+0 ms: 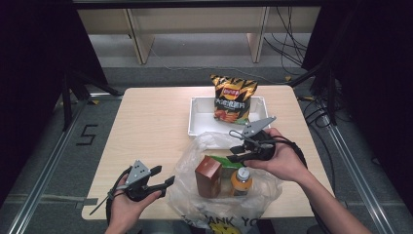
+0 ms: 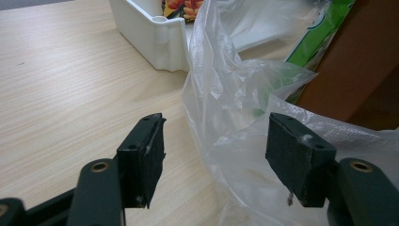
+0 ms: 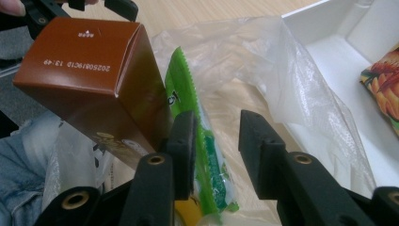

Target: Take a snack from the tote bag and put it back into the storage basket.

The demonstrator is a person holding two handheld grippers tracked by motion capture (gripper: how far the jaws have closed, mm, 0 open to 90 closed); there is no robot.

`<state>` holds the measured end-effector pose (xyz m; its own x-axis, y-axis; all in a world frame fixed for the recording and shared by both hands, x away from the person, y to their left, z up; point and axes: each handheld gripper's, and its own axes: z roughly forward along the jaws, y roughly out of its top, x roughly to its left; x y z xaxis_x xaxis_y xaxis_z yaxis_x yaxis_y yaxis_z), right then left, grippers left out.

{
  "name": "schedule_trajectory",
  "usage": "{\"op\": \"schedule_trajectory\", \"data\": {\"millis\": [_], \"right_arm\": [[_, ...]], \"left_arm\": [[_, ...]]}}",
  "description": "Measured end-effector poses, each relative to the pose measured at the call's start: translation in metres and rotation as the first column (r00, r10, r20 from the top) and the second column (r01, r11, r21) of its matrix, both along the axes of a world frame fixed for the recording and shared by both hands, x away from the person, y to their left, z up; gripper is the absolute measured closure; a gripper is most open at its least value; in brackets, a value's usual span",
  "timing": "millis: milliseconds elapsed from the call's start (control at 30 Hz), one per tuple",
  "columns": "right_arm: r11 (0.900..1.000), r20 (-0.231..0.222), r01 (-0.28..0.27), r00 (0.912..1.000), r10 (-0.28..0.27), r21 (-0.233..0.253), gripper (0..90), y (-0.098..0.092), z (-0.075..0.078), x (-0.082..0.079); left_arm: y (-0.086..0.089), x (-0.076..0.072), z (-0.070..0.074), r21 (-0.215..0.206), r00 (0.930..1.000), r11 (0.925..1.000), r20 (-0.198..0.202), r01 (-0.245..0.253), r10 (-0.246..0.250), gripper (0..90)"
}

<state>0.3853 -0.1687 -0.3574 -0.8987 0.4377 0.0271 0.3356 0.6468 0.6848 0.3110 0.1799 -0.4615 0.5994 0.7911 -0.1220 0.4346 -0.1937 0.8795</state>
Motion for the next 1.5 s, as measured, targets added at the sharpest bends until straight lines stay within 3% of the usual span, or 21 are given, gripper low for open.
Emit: {"op": "schedule_trajectory", "data": {"millis": [33,133,200,300,433,500,667,800,933,1000,1033,1333,1400,1433,1500], "right_arm": [[1.0,-0.025,0.001,0.9997,-0.001,-0.005,66.7,0.001,-0.001,-0.001],[1.0,-0.034,0.014,0.9993,-0.015,-0.014,66.6,0.002,-0.005,0.0],[1.0,-0.025,-0.014,0.9996,0.013,-0.02,66.3,0.003,-0.007,0.002],[0.999,-0.055,-0.018,0.9983,0.016,-0.038,66.0,0.003,-0.008,0.002],[0.998,-0.043,-0.012,0.999,0.009,-0.062,66.1,0.002,-0.009,0.002],[0.999,-0.033,-0.017,0.9993,0.015,-0.05,66.2,0.003,-0.012,0.003],[0.997,-0.057,-0.01,0.9983,0.005,-0.078,66.2,0.001,-0.013,0.003],[0.995,-0.046,-0.032,0.9985,0.028,-0.093,66.9,0.001,-0.015,0.006],[0.996,-0.031,-0.01,0.9995,0.008,-0.088,67.5,0.001,-0.016,0.007],[0.996,-0.046,0.001,0.9989,-0.005,-0.094,67.7,0.002,-0.016,0.007],[0.996,-0.03,-0.005,0.9995,0.002,-0.094,67.7,0.001,-0.016,0.008],[0.994,-0.031,-0.012,0.9995,0.008,-0.107,67.0,0.002,-0.015,0.009],[0.993,-0.061,-0.018,0.9981,0.012,-0.114,66.6,0.003,-0.014,0.007],[0.993,-0.032,-0.044,0.9987,0.041,-0.11,66.1,0.003,-0.014,0.01],[0.994,-0.049,-0.022,0.9987,0.016,-0.107,64.8,0.005,-0.013,0.008]], "left_arm": [[0.0,0.0,0.0,0.001,1.0,1.0,0.001,0.001,-0.001,36.9],[0.0,0.0,0.0,-0.002,1.0,1.0,0.002,0.005,-0.005,36.9],[0.001,0.0,0.0,-0.002,1.0,1.0,0.002,0.005,-0.005,36.9],[0.001,0.0,0.0,0.005,0.9999,1.0,0.009,0.008,-0.008,36.9],[0.001,0.0,0.0,0.007,0.9999,0.9999,0.009,0.009,-0.009,36.9],[0.001,0.0,0.0,-0.003,1.0,1.0,0.004,0.006,-0.006,36.9],[0.0,0.0,0.0,-0.003,0.9999,1.0,0.005,0.009,-0.009,36.9],[0.0,0.0,0.0,-0.003,0.9999,1.0,0.005,0.009,-0.009,36.9],[0.0,0.0,0.0,-0.004,1.0,1.0,0.004,0.008,-0.008,36.9],[0.0,0.0,0.001,-0.003,1.0,1.0,0.005,0.009,-0.009,36.8],[0.0,0.0,0.001,0.005,1.0,1.0,0.007,0.005,-0.005,36.8],[0.0,0.0,0.001,-0.002,1.0,1.0,0.006,0.002,-0.002,36.9],[0.0,0.0,0.001,-0.002,1.0,1.0,0.006,0.002,-0.002,36.9],[0.0,0.0,0.001,-0.002,1.0,1.0,0.006,0.002,-0.002,36.8],[0.0,0.0,0.001,-0.002,1.0,1.0,0.006,0.001,-0.001,36.9]]}}
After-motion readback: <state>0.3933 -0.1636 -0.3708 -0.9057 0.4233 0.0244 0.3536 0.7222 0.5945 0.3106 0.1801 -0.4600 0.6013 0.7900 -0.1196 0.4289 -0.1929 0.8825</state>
